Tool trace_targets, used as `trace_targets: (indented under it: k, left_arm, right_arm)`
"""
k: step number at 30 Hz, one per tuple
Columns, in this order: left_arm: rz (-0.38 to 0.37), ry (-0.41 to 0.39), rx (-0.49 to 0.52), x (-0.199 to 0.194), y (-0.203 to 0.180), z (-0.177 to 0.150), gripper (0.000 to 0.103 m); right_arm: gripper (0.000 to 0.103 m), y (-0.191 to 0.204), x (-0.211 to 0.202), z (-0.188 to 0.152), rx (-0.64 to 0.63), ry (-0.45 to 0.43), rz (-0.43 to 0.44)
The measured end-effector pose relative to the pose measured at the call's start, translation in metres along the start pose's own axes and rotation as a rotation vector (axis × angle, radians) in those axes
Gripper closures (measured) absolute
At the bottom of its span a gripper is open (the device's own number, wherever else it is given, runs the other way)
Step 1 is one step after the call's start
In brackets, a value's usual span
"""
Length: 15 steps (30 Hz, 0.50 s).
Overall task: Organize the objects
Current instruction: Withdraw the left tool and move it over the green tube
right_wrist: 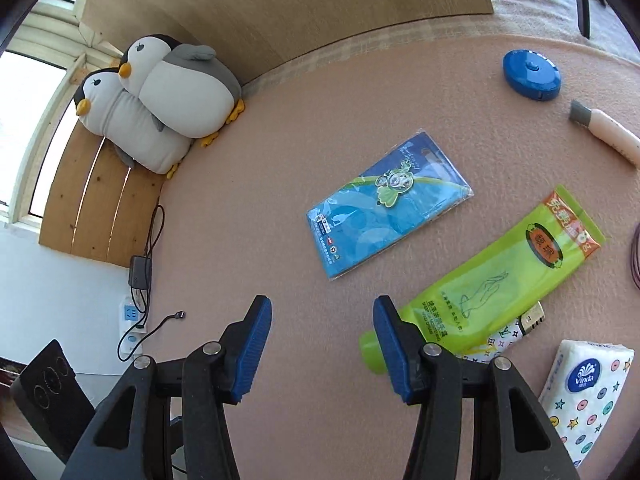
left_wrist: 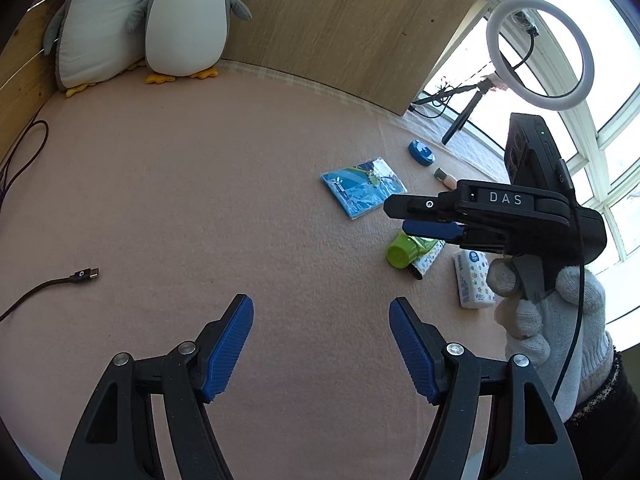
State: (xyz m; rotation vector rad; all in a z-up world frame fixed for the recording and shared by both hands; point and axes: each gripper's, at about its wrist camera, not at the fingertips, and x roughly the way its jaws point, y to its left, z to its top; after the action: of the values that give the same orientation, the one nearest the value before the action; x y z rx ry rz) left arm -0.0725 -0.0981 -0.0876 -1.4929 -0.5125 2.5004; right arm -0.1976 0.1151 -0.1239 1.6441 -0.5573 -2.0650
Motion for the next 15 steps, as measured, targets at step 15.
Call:
trace_targets:
  k: [15]
  left_arm:
    - [-0.045, 0.043, 0.123, 0.038, -0.059, 0.01, 0.03]
  right_arm:
    - [0.055, -0.113, -0.119, -0.04, 0.215, -0.242, -0.23]
